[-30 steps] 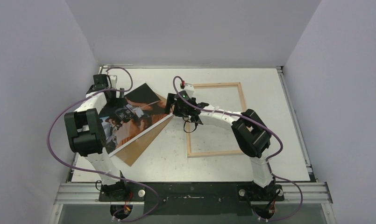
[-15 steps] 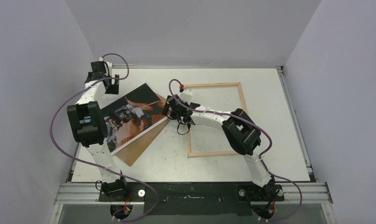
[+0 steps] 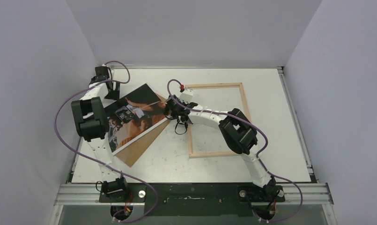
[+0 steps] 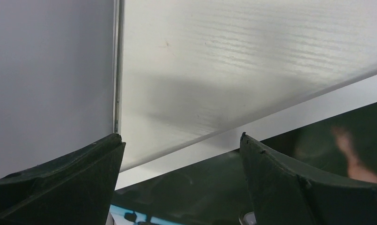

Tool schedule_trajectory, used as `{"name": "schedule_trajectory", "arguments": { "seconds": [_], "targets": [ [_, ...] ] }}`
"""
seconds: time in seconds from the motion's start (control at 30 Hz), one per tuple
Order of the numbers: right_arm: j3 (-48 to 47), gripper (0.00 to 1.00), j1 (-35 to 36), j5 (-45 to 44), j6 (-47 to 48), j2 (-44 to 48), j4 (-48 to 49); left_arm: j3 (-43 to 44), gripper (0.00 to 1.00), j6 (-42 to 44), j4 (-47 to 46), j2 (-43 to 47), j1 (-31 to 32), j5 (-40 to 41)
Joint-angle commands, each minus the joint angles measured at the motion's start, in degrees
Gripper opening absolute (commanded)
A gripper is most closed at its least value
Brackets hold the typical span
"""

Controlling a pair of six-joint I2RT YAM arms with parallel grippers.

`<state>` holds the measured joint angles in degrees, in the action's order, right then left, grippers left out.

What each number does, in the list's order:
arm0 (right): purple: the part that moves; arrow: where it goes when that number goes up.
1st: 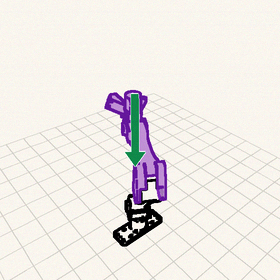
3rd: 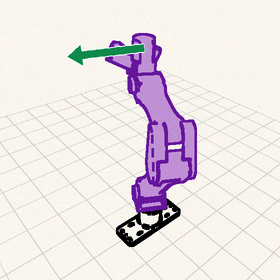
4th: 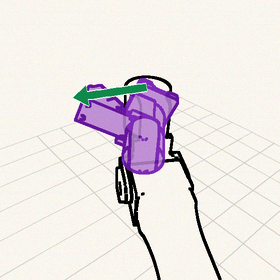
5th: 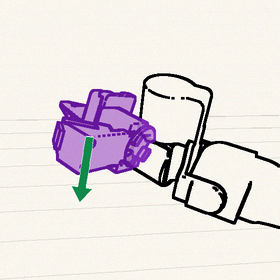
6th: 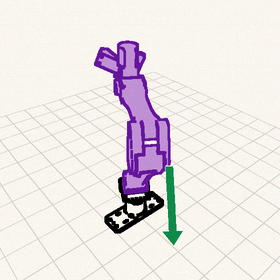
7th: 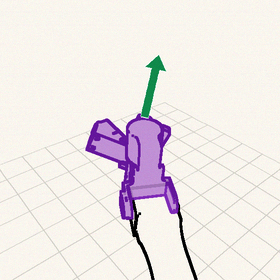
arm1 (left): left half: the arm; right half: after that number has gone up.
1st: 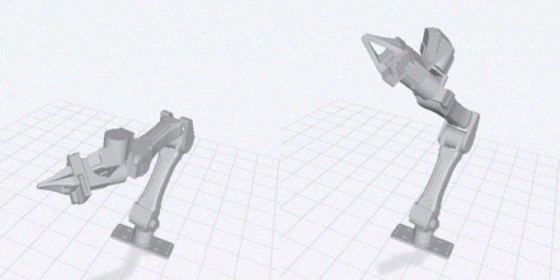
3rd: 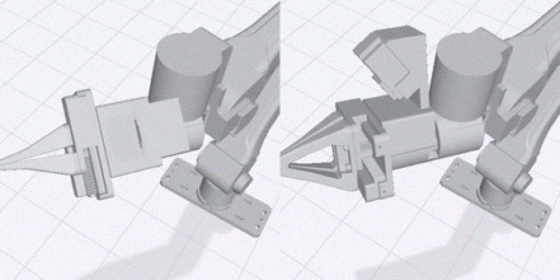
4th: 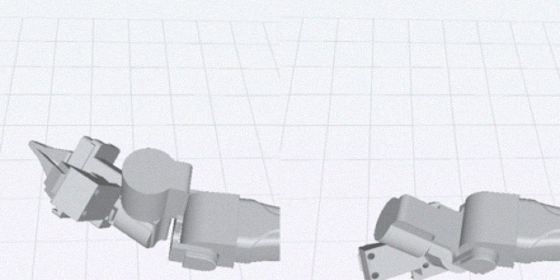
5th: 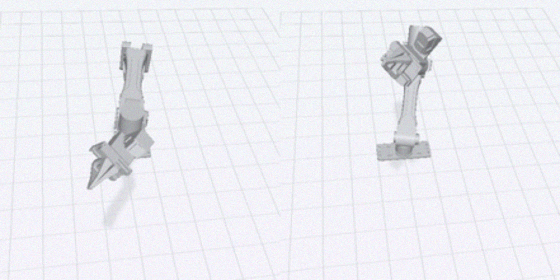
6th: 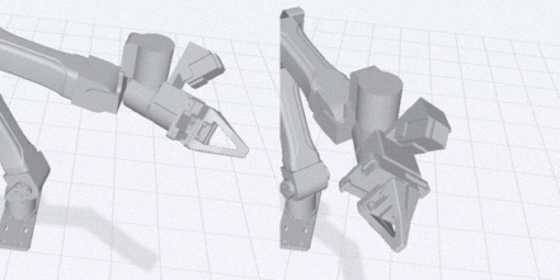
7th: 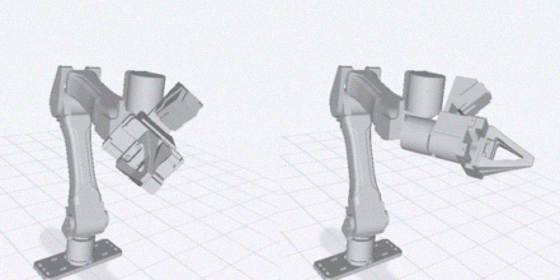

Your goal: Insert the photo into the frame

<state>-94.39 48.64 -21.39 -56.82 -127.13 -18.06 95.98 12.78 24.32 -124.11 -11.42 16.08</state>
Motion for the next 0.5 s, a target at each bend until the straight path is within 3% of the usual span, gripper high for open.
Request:
{"name": "schedule_trajectory", "arguments": {
  "seconds": [0.0, 0.27, 0.47],
  "targets": [
    [-1.52, 0.93, -1.59, 0.48, 0.57, -1.40, 1.35, -2.71, 0.91, 0.89, -2.37, 0.81, -0.33, -0.73],
    [-0.59, 0.94, -2.38, 8.68, -1.63, -1.83, 7.01, -8.55, 0.78, 1.09, -3.93, 1.33, -0.40, -3.01],
    [3.62, 0.95, -3.31, 15.55, -3.95, 1.58, 13.24, -11.49, 0.75, 1.11, -4.75, 2.34, -0.38, -4.06]
  ]
}}
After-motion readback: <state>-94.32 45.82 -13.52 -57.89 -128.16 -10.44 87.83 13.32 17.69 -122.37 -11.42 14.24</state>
